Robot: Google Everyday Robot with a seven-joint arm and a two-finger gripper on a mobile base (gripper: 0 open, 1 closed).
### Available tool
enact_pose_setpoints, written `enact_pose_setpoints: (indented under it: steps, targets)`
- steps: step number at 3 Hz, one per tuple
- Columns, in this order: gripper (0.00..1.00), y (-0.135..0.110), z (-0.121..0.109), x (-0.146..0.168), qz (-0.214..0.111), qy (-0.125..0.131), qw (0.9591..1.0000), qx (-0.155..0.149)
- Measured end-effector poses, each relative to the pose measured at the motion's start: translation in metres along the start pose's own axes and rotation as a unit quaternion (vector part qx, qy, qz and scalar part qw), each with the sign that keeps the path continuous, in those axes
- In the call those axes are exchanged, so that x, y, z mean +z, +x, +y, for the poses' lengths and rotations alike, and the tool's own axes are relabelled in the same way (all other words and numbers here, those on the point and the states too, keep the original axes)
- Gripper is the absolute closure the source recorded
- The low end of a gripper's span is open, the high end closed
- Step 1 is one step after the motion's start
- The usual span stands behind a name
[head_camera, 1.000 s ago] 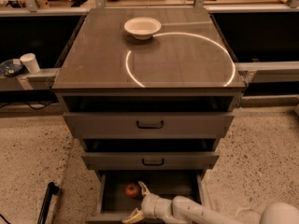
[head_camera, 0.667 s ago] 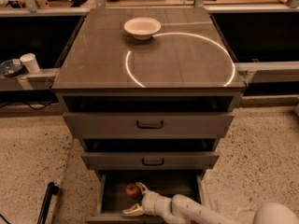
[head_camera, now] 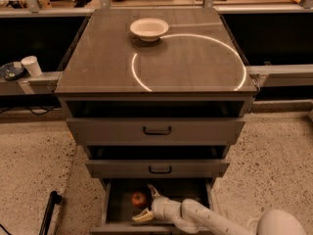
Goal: Pick apple from bottom drawer and place on counter
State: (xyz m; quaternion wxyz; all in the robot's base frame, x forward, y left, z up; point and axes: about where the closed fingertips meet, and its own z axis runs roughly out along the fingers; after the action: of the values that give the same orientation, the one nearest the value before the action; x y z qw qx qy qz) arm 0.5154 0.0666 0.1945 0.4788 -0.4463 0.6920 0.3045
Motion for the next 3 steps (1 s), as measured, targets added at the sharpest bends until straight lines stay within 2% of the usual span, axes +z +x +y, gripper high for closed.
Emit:
enact_pose_setpoints:
  steps: [2, 3]
  targets:
    - [0.11, 0.016, -0.024, 0.009, 0.01, -0.009, 0.9999, -0.009]
    - [0.2, 0.028, -0.027, 0.019, 0.026, -0.008, 0.9995, -0.013]
